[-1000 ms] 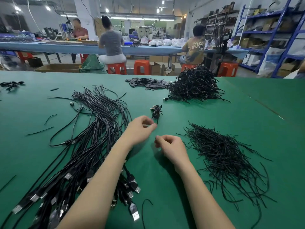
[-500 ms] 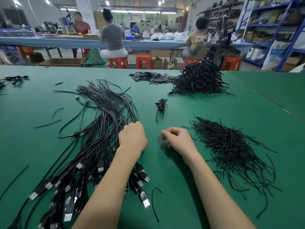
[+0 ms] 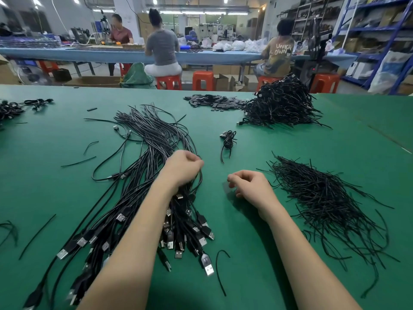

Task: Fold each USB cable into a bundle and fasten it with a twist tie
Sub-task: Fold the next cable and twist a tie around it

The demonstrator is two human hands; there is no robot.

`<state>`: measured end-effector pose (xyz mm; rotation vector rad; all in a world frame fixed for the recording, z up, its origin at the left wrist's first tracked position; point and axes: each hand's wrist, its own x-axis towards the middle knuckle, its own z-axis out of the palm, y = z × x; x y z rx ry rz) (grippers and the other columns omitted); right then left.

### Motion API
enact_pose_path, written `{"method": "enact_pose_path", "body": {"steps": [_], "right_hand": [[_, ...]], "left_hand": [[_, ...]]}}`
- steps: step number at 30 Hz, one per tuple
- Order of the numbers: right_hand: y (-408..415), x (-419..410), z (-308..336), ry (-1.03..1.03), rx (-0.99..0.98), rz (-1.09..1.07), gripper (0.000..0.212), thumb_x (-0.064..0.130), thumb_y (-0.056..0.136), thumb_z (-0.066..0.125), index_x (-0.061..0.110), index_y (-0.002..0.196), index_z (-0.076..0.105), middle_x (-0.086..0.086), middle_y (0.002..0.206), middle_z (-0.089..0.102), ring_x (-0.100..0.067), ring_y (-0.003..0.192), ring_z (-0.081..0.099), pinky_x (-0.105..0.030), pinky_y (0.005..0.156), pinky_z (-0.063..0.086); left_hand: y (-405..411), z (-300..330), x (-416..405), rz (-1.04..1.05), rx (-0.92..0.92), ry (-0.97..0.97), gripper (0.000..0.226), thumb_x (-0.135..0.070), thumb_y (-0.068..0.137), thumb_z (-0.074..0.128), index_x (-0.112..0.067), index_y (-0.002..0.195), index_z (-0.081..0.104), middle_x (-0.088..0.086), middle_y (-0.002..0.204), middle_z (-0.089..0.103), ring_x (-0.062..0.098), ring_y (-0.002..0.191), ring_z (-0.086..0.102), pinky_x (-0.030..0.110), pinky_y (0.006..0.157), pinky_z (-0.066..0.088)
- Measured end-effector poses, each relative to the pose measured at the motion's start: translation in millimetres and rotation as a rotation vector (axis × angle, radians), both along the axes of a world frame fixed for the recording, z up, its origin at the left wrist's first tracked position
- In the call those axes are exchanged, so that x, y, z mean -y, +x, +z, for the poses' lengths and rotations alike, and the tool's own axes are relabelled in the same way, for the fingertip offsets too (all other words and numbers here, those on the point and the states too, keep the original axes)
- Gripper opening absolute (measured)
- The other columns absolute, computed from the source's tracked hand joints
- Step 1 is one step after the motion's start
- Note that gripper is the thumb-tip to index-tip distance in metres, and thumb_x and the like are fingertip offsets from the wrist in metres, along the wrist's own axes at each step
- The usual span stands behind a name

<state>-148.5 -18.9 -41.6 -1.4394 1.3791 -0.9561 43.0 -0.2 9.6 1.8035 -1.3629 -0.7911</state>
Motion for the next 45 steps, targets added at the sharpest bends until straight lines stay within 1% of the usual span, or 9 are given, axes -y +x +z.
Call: {"method": "enact_pose_path", "body": {"steps": [6,12,20,27,31,35,39,43,45], "right_hand": [[0,1,-1,0.001,0.0,0.009,0.017,0.029,0.091,0.068,0.019,0.078,0.074,0.01,0.069,0.072,-0.004,0.049,0.057,-0.025,0.065,0.052],[0,0,-1,0.003,0.024,0.013,0.018,0.028,0.091,0.068,0.018,0.078,0.074,0.009,0.069,0.072,-0.005,0.051,0.057,-0.027,0.068,0.053],[-3,-4,7,0.005,0.105,0.056,0.013,0.02,0.095,0.066,0.015,0.084,0.072,0.004,0.071,0.071,-0.01,0.052,0.054,-0.023,0.055,0.052],[-11,-5,13,0.072,0.309,0.062,0.015,0.014,0.102,0.056,0.01,0.099,0.071,-0.002,0.079,0.069,-0.012,0.05,0.054,-0.022,0.049,0.05],[-17,-1,14,0.039,0.464,0.087,0.021,0.01,0.104,0.054,0.02,0.111,0.07,-0.008,0.106,0.073,-0.013,0.073,0.068,-0.024,0.062,0.056],[-15,-2,14,-0.212,0.11,0.241,0.052,0.005,0.093,0.066,0.016,0.142,0.052,-0.002,0.142,0.059,-0.016,0.129,0.058,-0.041,0.108,0.048],[-12,-8,19,-0.33,-0.123,0.32,0.031,0.028,0.088,0.071,0.017,0.117,0.07,-0.001,0.126,0.069,-0.014,0.124,0.061,-0.043,0.109,0.046],[-31,-13,39,-0.144,0.014,0.507,0.028,0.034,0.098,0.064,0.011,0.098,0.08,-0.007,0.09,0.079,-0.018,0.104,0.071,-0.03,0.097,0.043],[-43,-15,49,0.016,0.167,0.611,0.038,0.037,0.096,0.06,0.004,0.11,0.075,-0.014,0.078,0.076,-0.028,0.11,0.071,-0.031,0.103,0.046]], "left_hand": [[7,23,0,-0.015,-0.611,-0.031,0.013,-0.013,0.095,0.065,-0.007,0.106,0.063,0.008,0.091,0.063,0.011,0.065,0.065,0.021,0.055,0.052],[-4,21,-4,-0.105,-0.856,-0.174,0.01,-0.006,0.096,0.061,-0.012,0.105,0.062,0.01,0.087,0.068,0.016,0.068,0.07,0.026,0.066,0.057],[-16,22,-12,-0.469,0.344,-0.198,0.05,-0.008,0.103,0.036,-0.033,0.144,0.05,-0.009,0.136,0.062,0.01,0.121,0.06,0.029,0.102,0.048],[-38,20,-14,-0.223,0.667,-0.448,0.029,-0.05,0.097,0.055,-0.044,0.121,0.069,-0.015,0.088,0.061,0.006,0.093,0.049,0.029,0.078,0.044],[-56,21,-14,-0.25,0.33,-0.616,0.021,-0.032,0.098,0.061,-0.021,0.098,0.079,-0.003,0.098,0.062,0.013,0.102,0.053,0.026,0.093,0.039],[-76,25,-18,-0.385,-0.099,-0.513,0.03,-0.025,0.103,0.052,-0.014,0.086,0.075,-0.005,0.087,0.076,0.01,0.088,0.071,0.026,0.084,0.052],[-86,26,-21,-0.459,-0.441,-0.421,0.033,-0.023,0.106,0.046,-0.011,0.091,0.073,0.005,0.092,0.078,0.017,0.092,0.075,0.024,0.083,0.057],[-76,32,-16,-0.343,-0.888,-0.332,0.035,-0.023,0.109,0.037,-0.007,0.101,0.066,0.013,0.105,0.076,0.024,0.107,0.071,0.034,0.089,0.058],[-68,35,-14,-0.331,-1.181,-0.258,0.033,-0.023,0.109,0.034,-0.005,0.104,0.061,0.015,0.11,0.074,0.026,0.109,0.07,0.038,0.088,0.059]]}}
